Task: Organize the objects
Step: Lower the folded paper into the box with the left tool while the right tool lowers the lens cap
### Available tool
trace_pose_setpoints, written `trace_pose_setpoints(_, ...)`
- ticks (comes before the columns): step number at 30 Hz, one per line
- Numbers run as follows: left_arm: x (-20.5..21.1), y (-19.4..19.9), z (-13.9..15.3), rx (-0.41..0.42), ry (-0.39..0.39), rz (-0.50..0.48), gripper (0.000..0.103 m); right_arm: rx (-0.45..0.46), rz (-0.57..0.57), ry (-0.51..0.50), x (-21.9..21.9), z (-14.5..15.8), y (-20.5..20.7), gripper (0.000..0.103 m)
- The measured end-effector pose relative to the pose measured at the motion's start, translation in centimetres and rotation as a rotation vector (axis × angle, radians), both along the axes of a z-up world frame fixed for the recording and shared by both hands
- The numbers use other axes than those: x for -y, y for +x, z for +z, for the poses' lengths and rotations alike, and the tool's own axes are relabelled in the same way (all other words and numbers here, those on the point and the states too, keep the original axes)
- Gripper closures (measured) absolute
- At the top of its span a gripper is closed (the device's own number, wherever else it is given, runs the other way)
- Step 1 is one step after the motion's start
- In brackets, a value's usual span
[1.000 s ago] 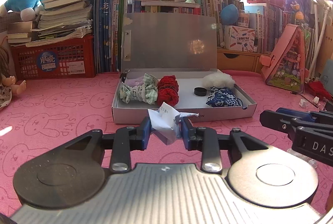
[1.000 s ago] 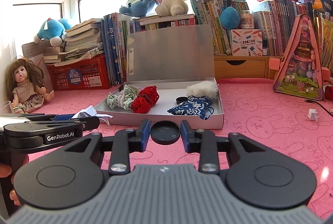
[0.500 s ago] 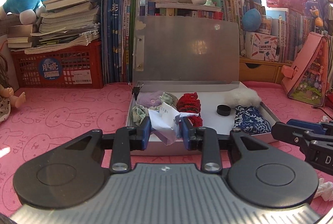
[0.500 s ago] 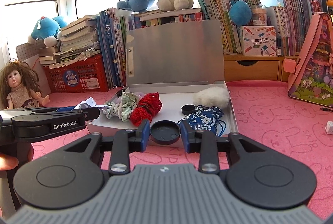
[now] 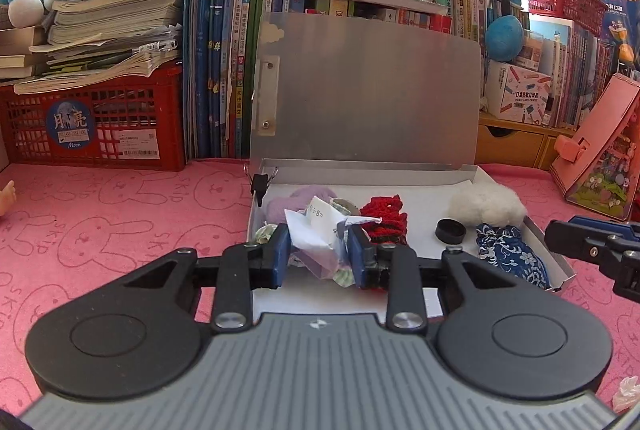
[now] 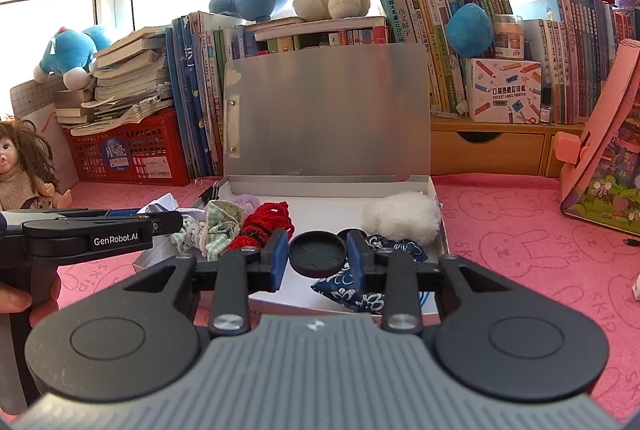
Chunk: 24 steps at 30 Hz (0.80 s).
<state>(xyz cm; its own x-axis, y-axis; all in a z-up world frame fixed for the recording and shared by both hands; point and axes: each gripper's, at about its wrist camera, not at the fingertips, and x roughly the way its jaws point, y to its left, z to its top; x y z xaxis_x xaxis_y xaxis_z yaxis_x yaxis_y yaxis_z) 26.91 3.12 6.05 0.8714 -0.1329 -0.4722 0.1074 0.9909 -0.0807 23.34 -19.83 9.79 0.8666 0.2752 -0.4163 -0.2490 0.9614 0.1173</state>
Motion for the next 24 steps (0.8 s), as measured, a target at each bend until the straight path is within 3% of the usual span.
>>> trace_pose_setpoints(24, 0.5, 5.0, -3.6, -0.075, 0.047, 0.023, 0.067, -0.161, -0.008, 0.084, -0.9, -3.5, 7.2, 0.066)
